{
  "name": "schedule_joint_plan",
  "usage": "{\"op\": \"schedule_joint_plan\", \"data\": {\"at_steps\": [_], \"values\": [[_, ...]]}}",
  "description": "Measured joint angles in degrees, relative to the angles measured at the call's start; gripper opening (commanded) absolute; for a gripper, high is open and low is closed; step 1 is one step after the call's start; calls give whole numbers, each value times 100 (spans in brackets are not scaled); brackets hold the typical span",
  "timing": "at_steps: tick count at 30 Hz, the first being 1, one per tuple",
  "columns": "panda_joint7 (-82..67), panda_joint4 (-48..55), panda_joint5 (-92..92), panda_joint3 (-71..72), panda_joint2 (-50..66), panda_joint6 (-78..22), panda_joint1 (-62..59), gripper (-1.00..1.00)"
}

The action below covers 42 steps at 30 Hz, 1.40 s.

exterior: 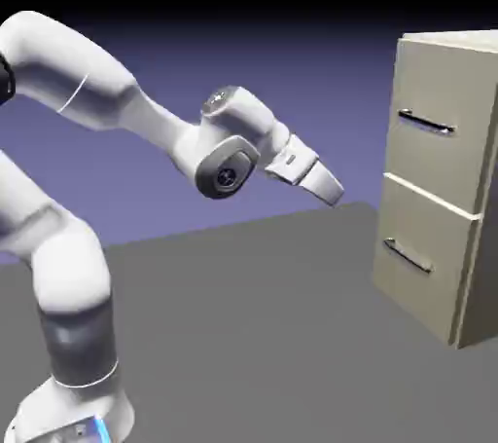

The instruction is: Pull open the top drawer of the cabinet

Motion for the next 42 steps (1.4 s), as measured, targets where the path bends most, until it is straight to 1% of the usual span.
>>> {"op": "schedule_joint_plan", "data": {"at_steps": [42], "values": [[-10465, 2771, 10097, -6726, 7587, -2084, 5306, 0]]}}
